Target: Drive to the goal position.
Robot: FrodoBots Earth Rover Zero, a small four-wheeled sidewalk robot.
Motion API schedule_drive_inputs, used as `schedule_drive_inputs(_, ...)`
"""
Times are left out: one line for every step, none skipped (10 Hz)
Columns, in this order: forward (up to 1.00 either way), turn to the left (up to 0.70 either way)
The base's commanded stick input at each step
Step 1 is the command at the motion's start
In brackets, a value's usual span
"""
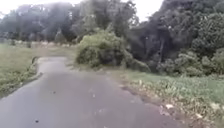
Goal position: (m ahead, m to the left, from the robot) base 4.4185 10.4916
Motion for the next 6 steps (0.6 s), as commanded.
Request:
schedule_drive_inputs(0.70,0.04)
schedule_drive_inputs(0.70,0.17)
schedule_drive_inputs(0.70,0.35)
schedule_drive_inputs(0.70,0.35)
schedule_drive_inputs(0.70,0.35)
schedule_drive_inputs(0.70,0.35)
